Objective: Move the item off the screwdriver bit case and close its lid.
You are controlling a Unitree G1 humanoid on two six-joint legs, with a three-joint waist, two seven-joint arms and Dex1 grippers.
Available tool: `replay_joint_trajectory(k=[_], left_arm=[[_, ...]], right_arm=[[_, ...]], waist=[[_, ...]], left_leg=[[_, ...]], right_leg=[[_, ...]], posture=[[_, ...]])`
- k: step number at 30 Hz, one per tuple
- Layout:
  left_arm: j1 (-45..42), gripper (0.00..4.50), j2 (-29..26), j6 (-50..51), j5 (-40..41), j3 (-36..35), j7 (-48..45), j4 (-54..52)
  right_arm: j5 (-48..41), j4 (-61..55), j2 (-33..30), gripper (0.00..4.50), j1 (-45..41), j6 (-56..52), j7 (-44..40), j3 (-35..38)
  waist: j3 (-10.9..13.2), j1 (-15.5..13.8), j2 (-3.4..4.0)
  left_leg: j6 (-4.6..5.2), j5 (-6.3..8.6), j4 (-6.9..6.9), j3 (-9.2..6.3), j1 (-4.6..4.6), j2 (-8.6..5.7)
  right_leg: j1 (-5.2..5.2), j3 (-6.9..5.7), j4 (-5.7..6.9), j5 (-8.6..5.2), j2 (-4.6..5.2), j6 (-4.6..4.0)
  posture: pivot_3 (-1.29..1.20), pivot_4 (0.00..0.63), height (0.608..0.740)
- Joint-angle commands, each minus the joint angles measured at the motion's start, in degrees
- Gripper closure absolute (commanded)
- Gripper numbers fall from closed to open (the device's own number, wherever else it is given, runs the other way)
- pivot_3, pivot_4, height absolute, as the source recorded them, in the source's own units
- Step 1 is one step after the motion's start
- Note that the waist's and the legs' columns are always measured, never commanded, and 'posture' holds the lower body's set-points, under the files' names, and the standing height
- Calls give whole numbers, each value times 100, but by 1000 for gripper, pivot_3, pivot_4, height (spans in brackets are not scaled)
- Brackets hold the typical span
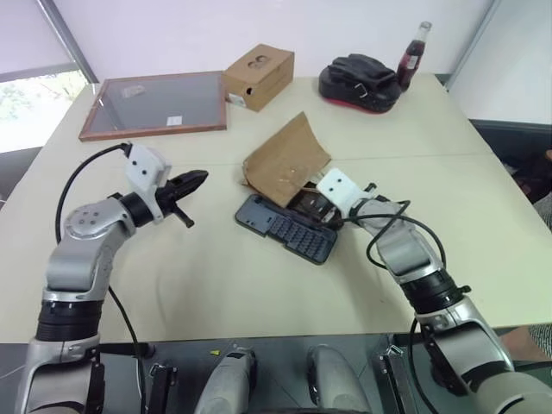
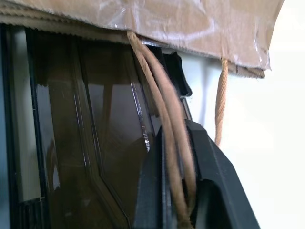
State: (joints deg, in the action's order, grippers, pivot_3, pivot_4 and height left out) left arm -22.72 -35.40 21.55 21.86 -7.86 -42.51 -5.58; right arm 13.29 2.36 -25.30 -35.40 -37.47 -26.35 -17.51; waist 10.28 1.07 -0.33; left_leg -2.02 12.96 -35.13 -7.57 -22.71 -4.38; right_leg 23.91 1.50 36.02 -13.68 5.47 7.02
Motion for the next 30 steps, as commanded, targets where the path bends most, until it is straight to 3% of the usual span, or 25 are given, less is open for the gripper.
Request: replay_joint_trajectory(k=[1,7,11,17,23,30], left_arm=[[-29,4500,-1,-136,-25,-40,3,-88],[-67,4500,18,-164,-54,3,-17,-39],[-137,4500,72,-199,-90,67,-21,23],[-189,4500,126,-240,-125,134,-35,81],[-234,4500,163,-274,-153,186,-74,129],[-356,4500,219,-334,-186,296,-167,276]], right_arm=[[44,-441,-128,4436,-26,18,-93,137],[-213,-594,-69,4436,-331,-14,-54,648],[-866,259,319,4436,-1441,-232,766,2096],[-643,1943,-377,4436,-2199,964,2113,2876],[-394,2627,-1133,4436,-1953,1503,3144,3192],[-358,1711,-1123,4436,-1252,1196,3385,3227]], waist=[[0,1,0],[0,4,0],[2,9,3],[-1,-59,-3],[1,-2,1],[0,138,3]], left_leg=[[0,0,0,0,0,0],[0,0,-1,0,-1,0],[-7,-4,0,-1,-5,0],[-10,-6,-1,2,-34,-7],[-11,-8,-2,18,-60,-8],[-9,-9,-10,26,-58,0]], right_leg=[[0,0,0,0,0,0],[0,0,0,0,0,0],[12,4,8,3,0,-3],[22,-5,-3,4,1,-5],[62,0,8,5,7,-4],[62,5,19,6,0,-6]], posture=[[0,150,740],[0,150,740],[0,150,740],[0,150,740],[0,150,740],[0,150,740]])
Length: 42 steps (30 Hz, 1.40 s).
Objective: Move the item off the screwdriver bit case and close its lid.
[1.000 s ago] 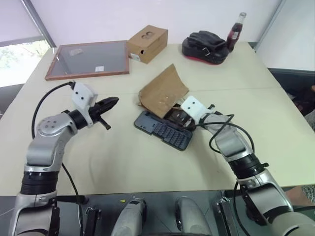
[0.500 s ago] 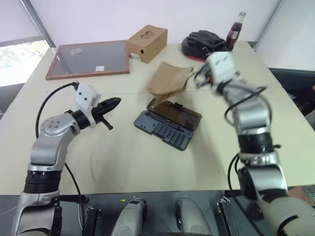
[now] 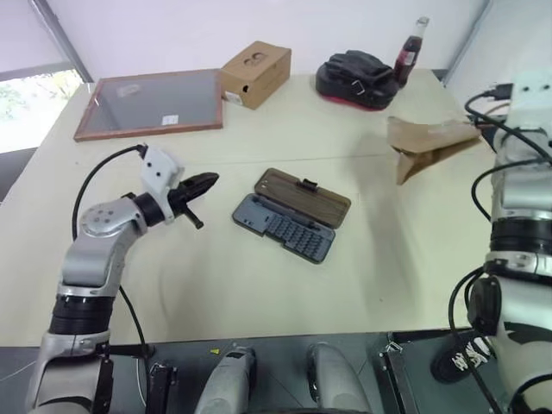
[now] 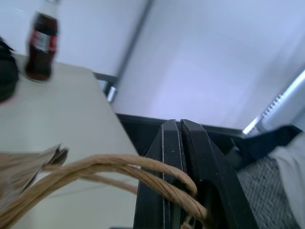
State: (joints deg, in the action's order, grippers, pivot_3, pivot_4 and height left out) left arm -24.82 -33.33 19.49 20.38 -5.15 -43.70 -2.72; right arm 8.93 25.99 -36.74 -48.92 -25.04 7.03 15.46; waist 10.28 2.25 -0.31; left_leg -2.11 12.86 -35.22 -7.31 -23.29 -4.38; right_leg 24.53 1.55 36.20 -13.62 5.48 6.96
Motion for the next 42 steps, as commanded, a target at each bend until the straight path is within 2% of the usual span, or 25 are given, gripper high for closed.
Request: replay_joint_trajectory(k=[1,7,11,18,22,25,32,37,39,42], left_arm=[[-174,4500,28,-143,-45,47,-62,25],[-288,4500,108,-183,-78,125,-96,144],[-332,4500,198,-233,-99,174,-114,227],[-607,4500,643,-449,-205,470,-180,628],[-862,4500,757,-645,-291,524,-285,1025],[-1046,4500,792,-722,-299,542,-367,1213],[-1096,4500,817,-878,-367,550,-441,1417],[-1156,4500,816,-886,-376,524,-473,1465],[-1153,4500,803,-896,-380,510,-479,1465],[-1128,4500,791,-886,-385,501,-466,1421]], right_arm=[[158,-787,12,4436,183,-56,28,-166],[548,-1620,-62,4436,466,-447,-101,-573],[602,-2079,-74,4436,526,-910,-220,-570],[417,-2112,-644,4436,804,-1241,-197,509],[344,-1738,-919,4436,1107,-1281,-4,1188],[330,-1706,-1060,4436,1354,-1303,-34,1407],[71,-2360,-610,4436,2005,-1829,-391,1343],[-278,-3105,-278,4436,2504,-2327,-1137,886],[-340,-3292,-223,3921,2679,-2557,-1308,754],[-397,-3409,-208,2616,2794,-2760,-1398,703]], waist=[[0,30,0],[-1,25,1],[-1,9,1],[-1,-151,1],[-1,-159,-1],[-2,-125,1],[-7,21,9],[-7,24,9],[-7,11,9],[-7,-15,9]], left_leg=[[0,0,-1,0,0,0],[0,0,-3,0,0,0],[0,0,-4,-2,-1,-1],[1,0,-8,-1,-4,-8],[1,0,-10,-1,-4,-8],[1,0,-10,2,-3,-7],[3,0,-12,11,7,0],[3,0,-20,8,7,2],[3,0,-24,7,6,1],[4,1,-31,4,2,0]], right_leg=[[0,0,1,0,0,0],[0,0,2,0,-1,1],[0,0,2,0,0,1],[-3,0,-5,1,5,2],[-8,-3,-6,1,5,2],[-8,-2,-4,1,4,2],[-9,6,6,1,-4,2],[-10,7,12,1,-5,3],[-10,7,12,2,-4,3],[-12,7,11,2,-4,3]], posture=[[0,150,740],[0,150,740],[0,150,740],[0,150,740],[0,150,740],[0,150,740],[0,150,740],[0,150,740],[0,150,740],[0,150,740]])
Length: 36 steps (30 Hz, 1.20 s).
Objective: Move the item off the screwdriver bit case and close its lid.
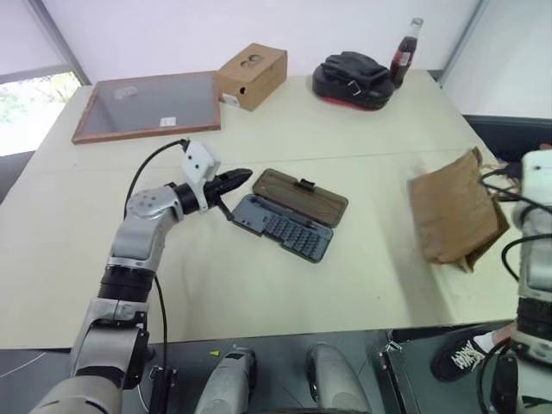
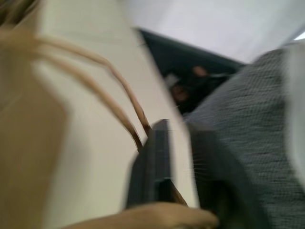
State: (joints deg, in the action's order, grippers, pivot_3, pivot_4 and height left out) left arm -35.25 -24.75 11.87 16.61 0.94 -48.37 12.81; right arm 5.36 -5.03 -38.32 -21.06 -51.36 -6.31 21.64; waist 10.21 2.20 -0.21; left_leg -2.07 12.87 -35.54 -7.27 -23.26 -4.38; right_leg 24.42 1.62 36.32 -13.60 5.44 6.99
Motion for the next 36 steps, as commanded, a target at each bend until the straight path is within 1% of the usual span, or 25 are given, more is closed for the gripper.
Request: replay_joint_trajectory(k=[1,2,4,5,8,10,11,15,18,20,23,28,31,34,36], left_arm=[[-68,4500,-74,-125,-12,-111,4,-148],[-58,4500,-68,-121,-21,-104,17,-168],[10,4500,-107,-102,-18,-129,22,-243],[33,4500,-123,-91,-14,-142,24,-269],[70,4500,-148,-77,-13,-155,55,-315],[78,4500,-145,-72,-12,-143,79,-332],[84,4500,-140,-77,-12,-138,88,-333],[96,4500,-93,-99,-22,-105,130,-333],[83,4500,-56,-120,-35,-73,144,-317],[57,4500,-29,-155,-46,-63,133,-270],[16,4500,29,-195,-68,-41,117,-205],[-29,4500,105,-294,-114,-6,59,-67],[-75,4500,145,-354,-146,10,39,29],[-136,4500,189,-424,-163,28,-10,131],[-174,4500,216,-453,-178,32,-26,193]], right_arm=[[-38,-328,-69,2084,23,-177,-80,71],[-40,-325,-93,1536,33,-196,-103,71],[137,-346,-413,500,186,-98,-273,-182],[188,-373,-586,53,269,-20,-403,-300],[329,-558,-1381,53,664,208,-1045,-821],[276,-622,-1594,53,767,197,-1267,-862],[279,-658,-1806,53,857,222,-1461,-918],[388,-621,-2506,53,1089,498,-1965,-900],[328,-645,-2910,53,1321,609,-2386,-782],[288,-755,-3187,53,1627,685,-2760,-590],[173,-847,-3371,53,1832,710,-3159,-165],[127,-782,-3562,53,1889,789,-3636,447],[151,-667,-3690,53,1913,907,-3849,695],[-41,-529,-3919,53,1603,949,-4191,1092],[-285,-520,-3945,53,1303,856,-4321,1159]], waist=[[0,-16,0],[0,-18,0],[0,-22,0],[0,-24,0],[0,-31,0],[1,-22,-1],[1,-10,-1],[1,-21,0],[1,-37,-1],[1,-66,-1],[1,-119,-1],[1,-155,-2],[2,-152,-3],[2,-150,-2],[2,-134,-2]], left_leg=[[0,0,-3,-1,-1,0],[1,1,-4,-1,-1,-1],[1,1,-6,-1,-1,-1],[1,1,-6,0,-1,-1],[4,2,-7,0,-2,-1],[4,3,-11,1,-1,-1],[5,3,-14,1,-1,1],[5,3,-19,1,-2,0],[6,4,-23,1,-3,0],[7,5,-25,1,-3,1],[13,9,-33,3,-4,2],[13,10,-42,4,-6,0],[14,10,-42,4,-6,0],[14,10,-44,5,-6,0],[14,10,-44,6,-6,1]], right_leg=[[0,-1,0,0,0,0],[0,0,0,0,0,1],[-1,0,0,1,0,1],[-1,0,0,1,0,1],[-2,-1,-1,0,0,2],[-4,-2,-1,0,-1,2],[-5,-2,-1,0,-2,2],[-7,-3,-1,0,0,2],[-8,-3,-1,0,0,3],[-9,-3,-2,0,-1,3],[-11,-3,-3,0,-2,3],[-16,-3,-5,2,0,7],[-17,-3,-6,2,1,7],[-18,-3,-6,2,1,8],[-18,-3,-6,2,1,8]], posture=[[0,150,740],[0,150,740],[0,150,740],[0,150,740],[0,150,740],[0,150,740],[0,150,740],[0,150,740],[0,150,740],[0,150,740],[0,150,740],[0,150,740],[0,150,740],[0,150,740],[0,150,740]])
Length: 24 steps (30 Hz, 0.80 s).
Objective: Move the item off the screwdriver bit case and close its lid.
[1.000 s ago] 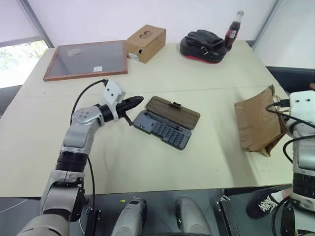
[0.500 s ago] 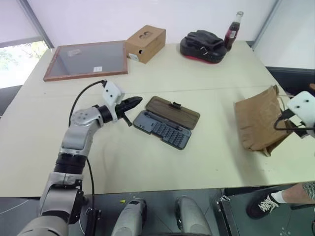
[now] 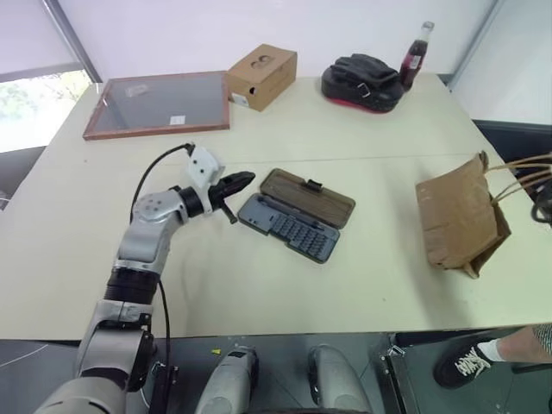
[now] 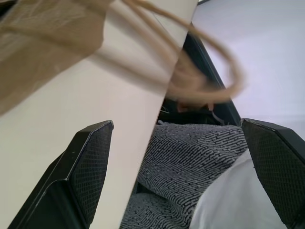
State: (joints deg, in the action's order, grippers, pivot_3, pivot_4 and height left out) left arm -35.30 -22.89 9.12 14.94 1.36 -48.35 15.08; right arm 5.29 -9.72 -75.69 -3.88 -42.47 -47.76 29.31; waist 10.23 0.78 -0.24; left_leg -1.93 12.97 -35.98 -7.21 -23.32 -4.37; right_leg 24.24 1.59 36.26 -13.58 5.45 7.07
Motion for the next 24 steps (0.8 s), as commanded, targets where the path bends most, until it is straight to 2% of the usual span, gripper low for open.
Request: replay_joint_trajectory(k=[1,5,8,11,13,17,20,24], left_arm=[[-178,4500,38,-192,-18,-9,-38,-14],[-201,4500,53,-220,-39,-27,-67,39],[-214,4500,25,-222,-40,-57,-82,66],[-217,4500,-23,-209,-41,-94,-77,69],[-219,4500,-59,-199,-49,-111,-69,67],[-177,4500,-152,-125,-28,-161,-41,-47],[-129,4500,-212,-65,-12,-185,10,-152],[-51,4500,-296,32,21,-214,49,-311]], right_arm=[[-575,-151,-213,53,-738,-199,-282,388],[-1537,-429,-219,53,-2100,-731,-400,65],[-2035,-547,1,53,-3399,-1100,-105,-559],[-2475,-869,774,53,-4574,-1625,286,-1248],[-2655,-1068,1308,53,-4934,-1906,520,-1525],[-2829,-1410,2619,53,-4808,-2396,1222,-1905],[-2600,-1471,3483,53,-4101,-2437,1853,-2317],[-2131,-1273,4269,53,-3280,-2105,2642,-2796]], waist=[[0,19,0],[0,31,2],[1,19,2],[3,18,-2],[3,15,-3],[3,-7,-4],[-3,-34,-14],[-3,-20,-14]], left_leg=[[0,0,0,0,0,1],[0,0,1,0,1,4],[-1,1,-1,-1,-1,4],[-1,2,0,-2,-5,4],[-1,2,-1,-4,-5,5],[-1,2,-4,-10,-13,1],[-1,2,-4,-19,-16,-5],[-1,1,-4,-28,-17,-13]], right_leg=[[0,0,0,0,-1,0],[0,0,0,0,-1,0],[1,0,-3,0,0,-1],[3,-1,-7,0,2,0],[3,-1,-7,0,0,-1],[12,-3,-3,1,3,0],[14,-5,0,4,6,3],[16,-5,1,5,12,5]], posture=[[0,150,740],[0,150,740],[0,150,740],[0,150,740],[0,150,740],[0,150,740],[0,150,740],[0,150,740]])
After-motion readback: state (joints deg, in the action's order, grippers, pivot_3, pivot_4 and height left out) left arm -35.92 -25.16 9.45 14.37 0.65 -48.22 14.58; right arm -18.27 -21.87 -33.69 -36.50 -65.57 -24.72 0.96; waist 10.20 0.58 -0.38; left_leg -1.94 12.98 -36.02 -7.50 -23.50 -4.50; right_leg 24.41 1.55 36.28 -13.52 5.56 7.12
